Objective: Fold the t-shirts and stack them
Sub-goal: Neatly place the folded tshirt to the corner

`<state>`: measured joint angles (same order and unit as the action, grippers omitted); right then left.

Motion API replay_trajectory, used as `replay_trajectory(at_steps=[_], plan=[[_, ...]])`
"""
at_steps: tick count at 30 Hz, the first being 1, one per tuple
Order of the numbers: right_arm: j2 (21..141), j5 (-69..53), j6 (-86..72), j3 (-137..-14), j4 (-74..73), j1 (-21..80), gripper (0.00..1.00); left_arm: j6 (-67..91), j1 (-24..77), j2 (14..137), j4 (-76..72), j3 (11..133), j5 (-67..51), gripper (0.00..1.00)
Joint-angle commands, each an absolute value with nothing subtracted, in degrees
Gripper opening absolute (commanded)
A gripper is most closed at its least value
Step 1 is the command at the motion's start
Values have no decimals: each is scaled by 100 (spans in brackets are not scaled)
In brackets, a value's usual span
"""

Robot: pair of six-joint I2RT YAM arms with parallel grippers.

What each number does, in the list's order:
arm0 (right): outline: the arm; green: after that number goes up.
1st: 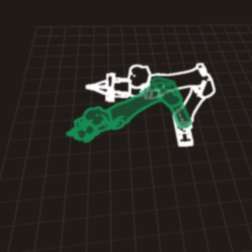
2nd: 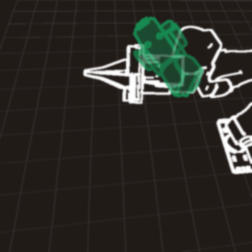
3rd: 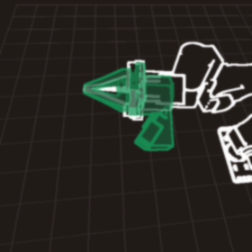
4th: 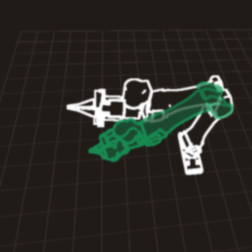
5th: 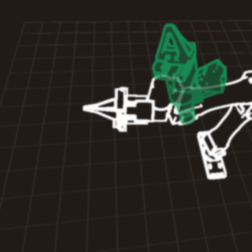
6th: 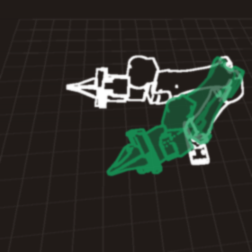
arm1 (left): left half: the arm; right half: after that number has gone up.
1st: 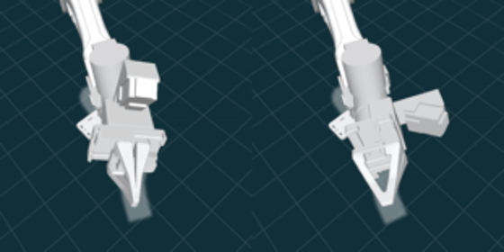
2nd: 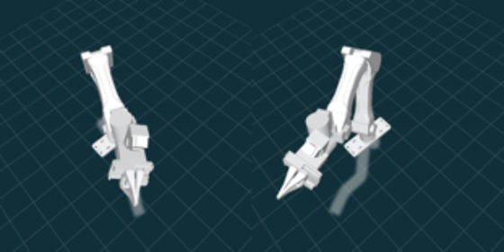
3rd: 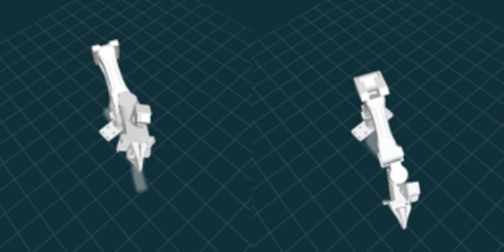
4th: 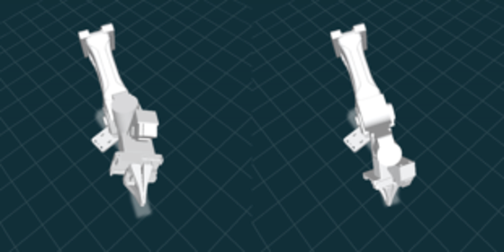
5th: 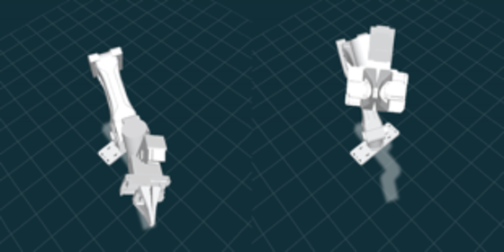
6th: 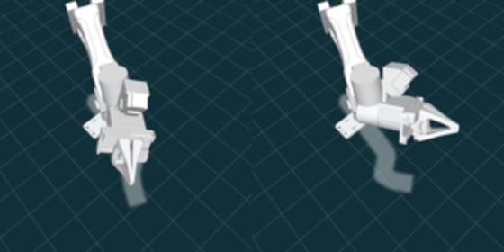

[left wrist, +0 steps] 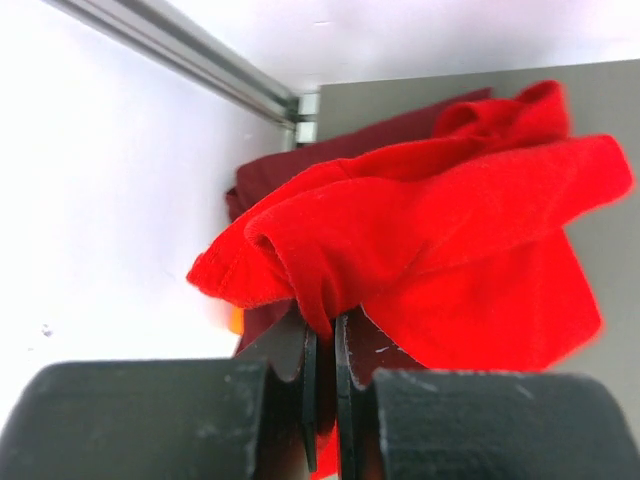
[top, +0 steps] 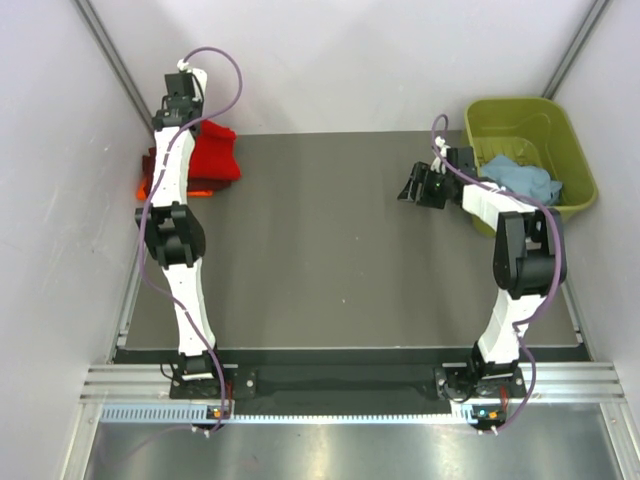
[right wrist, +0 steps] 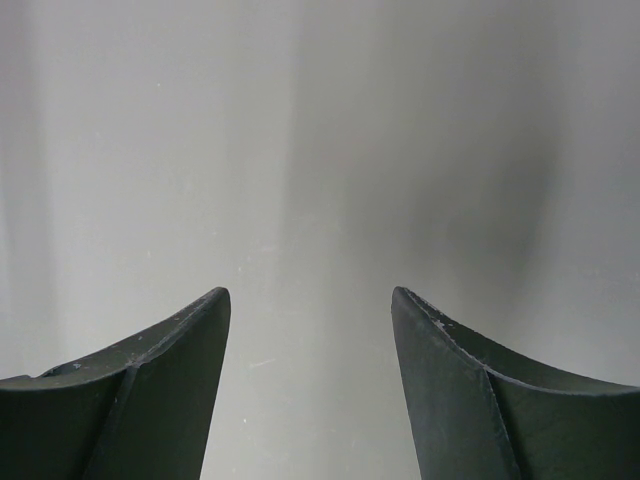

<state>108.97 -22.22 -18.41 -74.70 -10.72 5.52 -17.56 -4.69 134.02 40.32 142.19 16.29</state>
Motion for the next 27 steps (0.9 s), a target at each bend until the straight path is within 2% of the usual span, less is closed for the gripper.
replay_trajectory(at_steps=[1,12,27], plan=[[10442,-2189,-1714,-7409,-879,571,66,-2030,-536,13623,3244,14414,2266,0],[10257,-2145,-1644,-7190,-914,536,66,-2180,-615,14220,2725,14537,3093,0],[10327,-2162,-1670,-7216,-879,536,67,-2276,-905,14089,2461,14555,3560,0]])
